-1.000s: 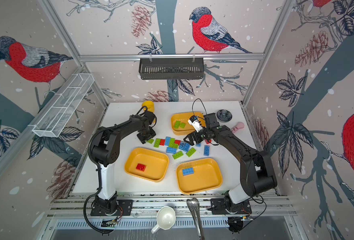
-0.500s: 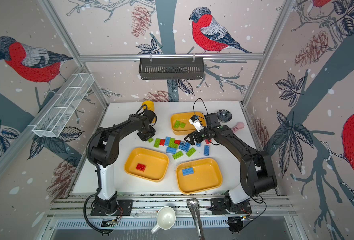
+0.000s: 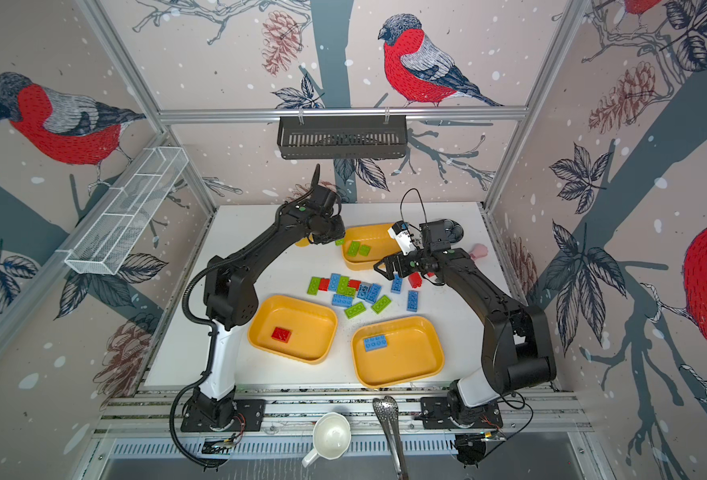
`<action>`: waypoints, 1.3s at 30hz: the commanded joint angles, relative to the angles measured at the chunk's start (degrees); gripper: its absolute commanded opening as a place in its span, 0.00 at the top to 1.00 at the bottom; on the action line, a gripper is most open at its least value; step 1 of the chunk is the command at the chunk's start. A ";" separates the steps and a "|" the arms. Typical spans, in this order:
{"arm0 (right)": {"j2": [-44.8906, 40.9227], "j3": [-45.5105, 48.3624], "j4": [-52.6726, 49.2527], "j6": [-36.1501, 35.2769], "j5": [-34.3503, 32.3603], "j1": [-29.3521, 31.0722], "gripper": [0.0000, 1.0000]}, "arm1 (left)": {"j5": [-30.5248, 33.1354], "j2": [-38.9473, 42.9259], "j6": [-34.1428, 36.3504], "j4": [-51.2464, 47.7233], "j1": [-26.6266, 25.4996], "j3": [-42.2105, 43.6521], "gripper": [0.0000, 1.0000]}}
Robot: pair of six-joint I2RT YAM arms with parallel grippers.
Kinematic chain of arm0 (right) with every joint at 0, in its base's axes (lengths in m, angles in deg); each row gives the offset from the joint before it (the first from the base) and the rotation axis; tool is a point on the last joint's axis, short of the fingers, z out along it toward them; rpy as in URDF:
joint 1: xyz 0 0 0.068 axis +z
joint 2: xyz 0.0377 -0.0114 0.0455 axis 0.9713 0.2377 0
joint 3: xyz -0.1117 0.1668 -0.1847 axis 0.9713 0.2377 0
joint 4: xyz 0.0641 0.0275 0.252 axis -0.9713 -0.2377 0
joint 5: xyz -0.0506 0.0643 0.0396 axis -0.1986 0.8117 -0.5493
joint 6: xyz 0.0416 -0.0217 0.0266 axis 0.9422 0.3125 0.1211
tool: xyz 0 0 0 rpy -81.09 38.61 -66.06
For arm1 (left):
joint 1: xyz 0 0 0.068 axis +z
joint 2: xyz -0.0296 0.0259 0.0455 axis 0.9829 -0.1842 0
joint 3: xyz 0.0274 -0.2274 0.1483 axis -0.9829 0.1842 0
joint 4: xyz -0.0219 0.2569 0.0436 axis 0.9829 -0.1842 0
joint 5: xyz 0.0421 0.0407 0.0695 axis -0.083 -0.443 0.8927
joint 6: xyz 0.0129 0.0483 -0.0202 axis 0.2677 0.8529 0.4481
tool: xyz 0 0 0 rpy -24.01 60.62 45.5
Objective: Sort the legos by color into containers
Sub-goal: 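Carry the lime-green brick to the farther tub and release it, then return the left gripper to the pile and grasp another lime-green brick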
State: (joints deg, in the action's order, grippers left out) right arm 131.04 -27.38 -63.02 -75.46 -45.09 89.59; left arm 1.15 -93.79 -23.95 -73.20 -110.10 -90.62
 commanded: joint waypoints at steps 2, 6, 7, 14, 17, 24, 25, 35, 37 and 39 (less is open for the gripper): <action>-1.10 -0.48 0.84 1.51 -2.55 -0.81 0.01 | -3.83 -4.00 9.53 3.55 -2.25 -4.13 0.67; -1.70 -0.69 -0.47 0.95 -5.02 -0.88 0.01 | -5.08 -7.70 13.17 8.09 -3.07 -4.17 0.67; -1.89 -0.88 -1.02 0.69 -5.69 -0.86 0.01 | -4.73 -8.18 14.02 9.08 -3.20 -3.69 0.67; -4.38 -0.67 -3.23 0.11 -9.63 -0.80 0.01 | -4.30 -7.65 18.03 16.16 -3.38 2.81 0.63; -4.74 -0.54 -3.73 -0.05 -10.38 -0.78 0.00 | -5.36 -7.57 18.77 17.48 -3.38 3.39 0.49; -4.17 -1.36 -5.40 -2.38 -11.51 -0.86 0.01 | -6.96 -3.83 19.80 16.92 -3.38 4.15 0.35; -4.04 -1.69 -5.53 -2.79 -11.61 -0.93 0.01 | -6.72 -2.86 20.03 16.02 -3.38 4.43 0.33; -0.49 -4.19 -7.16 -6.08 -8.35 -1.38 0.01 | 1.13 13.21 24.73 7.28 -3.21 21.43 0.27; 0.19 -5.02 -7.90 -6.61 -7.47 -1.18 0.01 | 2.64 16.76 24.32 6.75 -2.83 26.16 0.27; 0.27 -5.33 -8.02 -7.01 -6.92 -0.77 0.01 | 3.44 19.41 24.04 6.32 -2.16 29.97 0.27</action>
State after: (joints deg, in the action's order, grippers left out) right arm 131.17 -31.91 -70.08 -80.64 -54.27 88.41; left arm 1.13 -77.07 -0.57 -64.75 -112.92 -63.61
